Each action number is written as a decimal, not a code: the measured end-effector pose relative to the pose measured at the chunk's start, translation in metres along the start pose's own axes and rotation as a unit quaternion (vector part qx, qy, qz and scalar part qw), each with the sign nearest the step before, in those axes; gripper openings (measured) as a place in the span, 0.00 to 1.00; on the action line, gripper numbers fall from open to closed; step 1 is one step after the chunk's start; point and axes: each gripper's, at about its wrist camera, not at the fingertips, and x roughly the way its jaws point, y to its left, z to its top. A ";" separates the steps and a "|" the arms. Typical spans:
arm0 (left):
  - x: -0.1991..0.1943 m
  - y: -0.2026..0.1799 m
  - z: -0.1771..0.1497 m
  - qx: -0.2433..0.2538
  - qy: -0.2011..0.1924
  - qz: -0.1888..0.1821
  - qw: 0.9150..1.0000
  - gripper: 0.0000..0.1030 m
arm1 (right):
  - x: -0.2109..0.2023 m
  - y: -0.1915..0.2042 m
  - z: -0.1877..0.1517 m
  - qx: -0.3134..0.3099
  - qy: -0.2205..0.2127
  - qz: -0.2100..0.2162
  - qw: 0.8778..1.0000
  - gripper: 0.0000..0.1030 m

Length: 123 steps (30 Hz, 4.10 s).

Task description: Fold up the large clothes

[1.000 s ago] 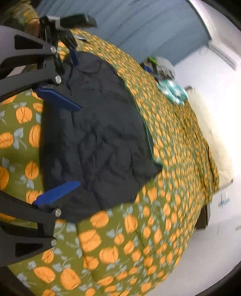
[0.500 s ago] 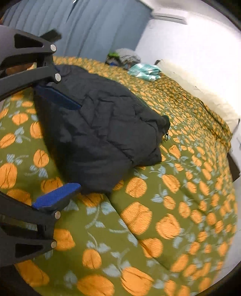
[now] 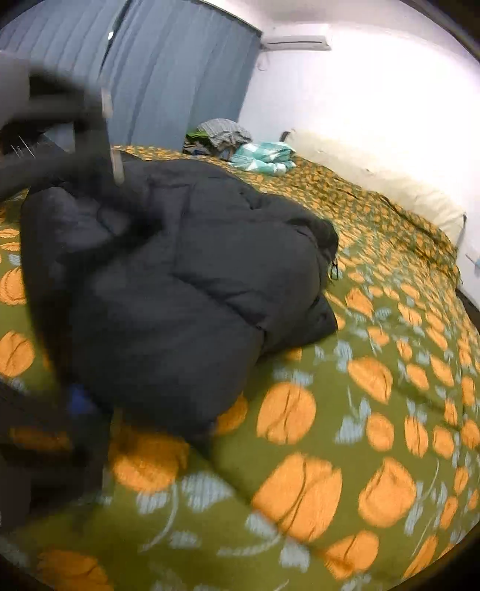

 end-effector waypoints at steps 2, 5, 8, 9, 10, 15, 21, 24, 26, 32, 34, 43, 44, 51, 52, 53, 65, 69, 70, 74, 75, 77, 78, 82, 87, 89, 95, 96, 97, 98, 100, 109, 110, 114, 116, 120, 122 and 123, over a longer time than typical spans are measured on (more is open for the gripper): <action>-0.001 0.000 0.001 0.003 0.005 0.001 1.000 0.88 | -0.008 0.020 0.002 -0.034 -0.007 0.001 0.999 0.22; -0.011 0.003 0.007 0.005 0.019 -0.004 1.000 0.84 | -0.031 0.088 -0.004 -0.165 -0.033 0.007 0.986 0.20; -0.045 0.018 0.031 -0.015 -0.005 -0.033 0.999 0.79 | -0.045 0.150 -0.020 -0.282 -0.051 0.010 0.958 0.20; -0.060 0.023 0.044 -0.017 -0.021 -0.045 0.999 0.80 | -0.047 0.168 -0.027 -0.318 -0.054 0.012 0.946 0.20; -0.074 0.027 0.057 -0.016 -0.034 -0.060 0.997 0.84 | -0.048 0.181 -0.034 -0.346 -0.057 0.014 0.936 0.20; -0.116 0.019 0.119 0.048 -0.032 -0.156 0.986 0.87 | -0.033 0.247 -0.080 -0.478 -0.055 0.029 0.876 0.20; -0.140 0.011 0.162 0.082 0.004 -0.253 0.964 0.87 | -0.018 0.277 -0.126 -0.560 -0.040 0.033 0.827 0.20; -0.146 0.012 0.165 0.084 0.017 -0.263 0.961 0.87 | -0.007 0.288 -0.151 -0.598 -0.026 0.029 0.801 0.20; -0.149 0.007 0.163 0.109 0.023 -0.239 0.965 0.87 | 0.001 0.297 -0.169 -0.633 -0.022 0.025 0.773 0.20; -0.129 -0.021 0.146 0.206 0.065 -0.087 0.972 0.87 | 0.013 0.314 -0.210 -0.695 -0.019 0.023 0.718 0.20; -0.115 -0.027 0.137 0.229 0.078 -0.035 0.970 0.83 | 0.017 0.316 -0.217 -0.705 -0.017 0.025 0.708 0.20; -0.103 -0.004 0.125 0.190 0.080 -0.026 0.978 0.31 | 0.013 0.313 -0.221 -0.716 -0.013 0.036 0.697 0.35; -0.102 0.001 0.125 0.184 0.078 -0.028 0.979 0.31 | 0.011 0.314 -0.221 -0.715 -0.009 0.044 0.698 0.40; -0.097 0.054 0.118 0.102 0.078 -0.042 0.991 0.31 | -0.009 0.311 -0.226 -0.698 0.007 0.091 0.711 0.46; -0.097 0.062 0.115 0.092 0.078 -0.042 0.992 0.31 | -0.009 0.310 -0.224 -0.694 0.008 0.090 0.714 0.46; -0.096 0.070 0.112 0.082 0.078 -0.042 0.993 0.31 | -0.009 0.309 -0.222 -0.692 0.008 0.088 0.717 0.46; -0.081 0.156 0.074 -0.034 0.085 -0.058 0.994 0.38 | 0.034 0.306 -0.148 -0.594 0.010 0.025 0.804 0.46; -0.073 0.174 0.062 -0.057 0.086 -0.060 0.993 0.43 | 0.054 0.310 -0.134 -0.553 0.036 0.037 0.832 0.46; -0.072 0.178 0.060 -0.063 0.086 -0.062 0.992 0.44 | 0.062 0.311 -0.135 -0.547 0.046 0.046 0.834 0.46; -0.064 0.195 0.050 -0.083 0.086 -0.072 0.990 0.48 | 0.099 0.309 -0.154 -0.546 0.095 0.068 0.829 0.46; -0.060 0.201 0.047 -0.089 0.087 -0.076 0.989 0.49 | 0.112 0.307 -0.160 -0.552 0.113 0.063 0.824 0.46; -0.049 0.215 0.042 -0.112 0.092 -0.082 0.986 0.51 | 0.140 0.299 -0.173 -0.557 0.146 0.044 0.816 0.46; -0.042 0.222 0.039 -0.126 0.094 -0.091 0.983 0.52 | 0.150 0.296 -0.175 -0.554 0.154 0.038 0.817 0.45; -0.007 0.245 0.032 -0.171 0.091 -0.122 0.973 0.59 | 0.189 0.290 -0.168 -0.520 0.189 0.009 0.833 0.44; 0.010 0.247 0.032 -0.194 0.085 -0.129 0.969 0.60 | 0.210 0.283 -0.156 -0.493 0.214 -0.005 0.843 0.43; 0.005 0.243 0.033 -0.183 0.085 -0.125 0.971 0.60 | 0.205 0.291 -0.151 -0.494 0.233 -0.007 0.838 0.43; -0.003 0.248 0.024 -0.185 0.072 -0.134 0.971 0.61 | 0.194 0.353 -0.102 -0.485 0.179 0.010 0.856 0.46; -0.003 0.249 0.022 -0.187 0.070 -0.136 0.970 0.61 | 0.206 0.367 -0.093 -0.491 0.174 0.009 0.853 0.46; -0.003 0.249 0.022 -0.186 0.067 -0.137 0.971 0.61 | 0.219 0.375 -0.089 -0.495 0.176 0.003 0.851 0.46; -0.003 0.250 0.020 -0.186 0.066 -0.137 0.971 0.61 | 0.235 0.381 -0.088 -0.498 0.179 -0.005 0.849 0.46; -0.003 0.248 0.020 -0.183 0.063 -0.136 0.972 0.61 | 0.273 0.382 -0.089 -0.503 0.190 -0.025 0.843 0.46; -0.002 0.250 0.005 -0.185 0.058 -0.135 0.972 0.61 | 0.340 0.349 -0.107 -0.512 0.203 -0.056 0.832 0.46; -0.001 0.250 0.006 -0.186 0.058 -0.136 0.971 0.61 | 0.342 0.349 -0.108 -0.511 0.204 -0.058 0.833 0.46; 0.001 0.251 0.003 -0.194 0.058 -0.138 0.969 0.61 | 0.348 0.346 -0.113 -0.521 0.196 -0.066 0.828 0.46; 0.000 0.251 0.003 -0.195 0.059 -0.137 0.969 0.61 | 0.347 0.349 -0.114 -0.525 0.195 -0.069 0.826 0.46; -0.005 0.250 0.004 -0.187 0.064 -0.135 0.971 0.62 | 0.326 0.361 -0.113 -0.531 0.190 -0.068 0.823 0.46; -0.006 0.252 0.006 -0.186 0.069 -0.139 0.970 0.62 | 0.297 0.367 -0.113 -0.531 0.187 -0.044 0.826 0.46; -0.006 0.253 0.007 -0.186 0.072 -0.142 0.970 0.62 | 0.278 0.367 -0.114 -0.531 0.184 -0.025 0.827 0.46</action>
